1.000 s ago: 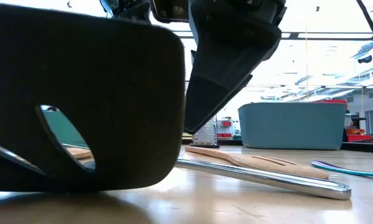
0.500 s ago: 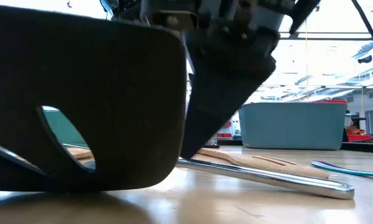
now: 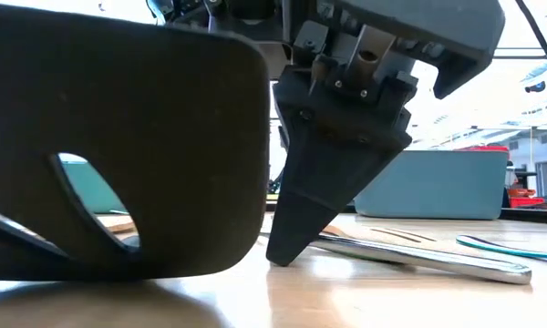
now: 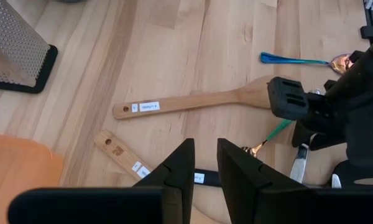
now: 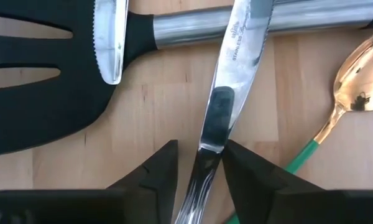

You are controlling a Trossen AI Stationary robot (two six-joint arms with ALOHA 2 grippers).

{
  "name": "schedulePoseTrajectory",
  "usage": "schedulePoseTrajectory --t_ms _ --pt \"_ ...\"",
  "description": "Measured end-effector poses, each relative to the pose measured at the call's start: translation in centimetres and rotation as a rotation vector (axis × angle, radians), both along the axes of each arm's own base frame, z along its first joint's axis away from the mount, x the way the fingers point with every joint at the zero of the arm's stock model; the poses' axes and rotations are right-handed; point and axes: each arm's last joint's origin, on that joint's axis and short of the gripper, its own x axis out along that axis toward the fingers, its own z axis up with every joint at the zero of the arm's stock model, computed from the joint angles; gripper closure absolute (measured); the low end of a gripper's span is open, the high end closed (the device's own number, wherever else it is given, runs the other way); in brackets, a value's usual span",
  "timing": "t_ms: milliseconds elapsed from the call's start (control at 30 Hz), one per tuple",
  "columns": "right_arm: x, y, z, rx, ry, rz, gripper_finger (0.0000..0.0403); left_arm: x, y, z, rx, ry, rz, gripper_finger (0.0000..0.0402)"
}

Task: Pick & Place Kitchen Items
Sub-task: Put the right silver table knife into the blue bin

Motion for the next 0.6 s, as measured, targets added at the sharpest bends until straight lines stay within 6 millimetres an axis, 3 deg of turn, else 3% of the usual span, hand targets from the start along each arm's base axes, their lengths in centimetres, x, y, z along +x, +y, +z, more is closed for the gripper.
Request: schedulePoseTrajectory --t_ms 200,367,600 --pt "0.0 -0.1 -0.1 -0.002 0.005 -0.023 0.0355 0.0 0.0 0.0 0.000 0.001 0.000 0.0328" --pt "0.0 -0.1 -0.2 0.000 0.005 -0.010 0.0354 0.0 0.0 0.0 0.000 0.001 0.000 0.0328" --pt "-0.2 -0.2 1.5 0.025 -0.022 0.017 0.0354 0.0 0.0 0.0 0.000 0.001 0.000 0.0328"
